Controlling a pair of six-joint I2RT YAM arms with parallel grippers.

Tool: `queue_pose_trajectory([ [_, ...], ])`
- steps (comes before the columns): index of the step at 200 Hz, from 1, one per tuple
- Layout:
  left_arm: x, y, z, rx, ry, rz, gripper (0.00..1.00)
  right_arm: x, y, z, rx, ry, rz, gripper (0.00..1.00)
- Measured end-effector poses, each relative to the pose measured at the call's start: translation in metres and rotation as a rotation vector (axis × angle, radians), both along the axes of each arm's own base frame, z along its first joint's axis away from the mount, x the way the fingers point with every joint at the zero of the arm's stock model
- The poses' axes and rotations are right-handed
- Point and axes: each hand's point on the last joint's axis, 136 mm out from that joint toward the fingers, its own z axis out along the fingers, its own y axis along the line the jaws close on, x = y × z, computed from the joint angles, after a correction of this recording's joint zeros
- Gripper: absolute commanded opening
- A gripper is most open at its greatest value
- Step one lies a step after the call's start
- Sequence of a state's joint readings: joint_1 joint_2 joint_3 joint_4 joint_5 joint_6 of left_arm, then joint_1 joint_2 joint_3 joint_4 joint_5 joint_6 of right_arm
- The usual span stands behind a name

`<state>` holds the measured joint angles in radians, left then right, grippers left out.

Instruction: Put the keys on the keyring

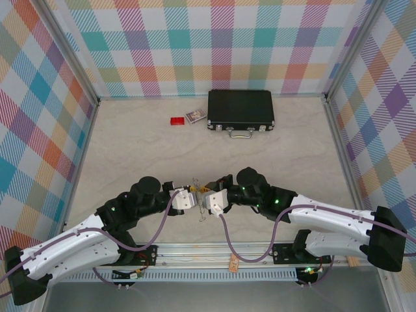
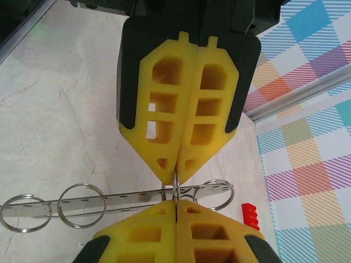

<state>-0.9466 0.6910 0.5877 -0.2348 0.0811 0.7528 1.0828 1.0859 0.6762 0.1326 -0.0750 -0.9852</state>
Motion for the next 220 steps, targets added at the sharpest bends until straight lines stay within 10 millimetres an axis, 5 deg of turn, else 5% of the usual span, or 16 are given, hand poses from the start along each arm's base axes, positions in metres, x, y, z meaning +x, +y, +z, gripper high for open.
queue_pose_trajectory([
  [220, 0.0007, -0.0041, -0.0067, 0.066, 0.020, -0.023, 0.00, -0.0019, -0.0054, -0.0018, -0.038, -0.099, 0.011, 0.00],
])
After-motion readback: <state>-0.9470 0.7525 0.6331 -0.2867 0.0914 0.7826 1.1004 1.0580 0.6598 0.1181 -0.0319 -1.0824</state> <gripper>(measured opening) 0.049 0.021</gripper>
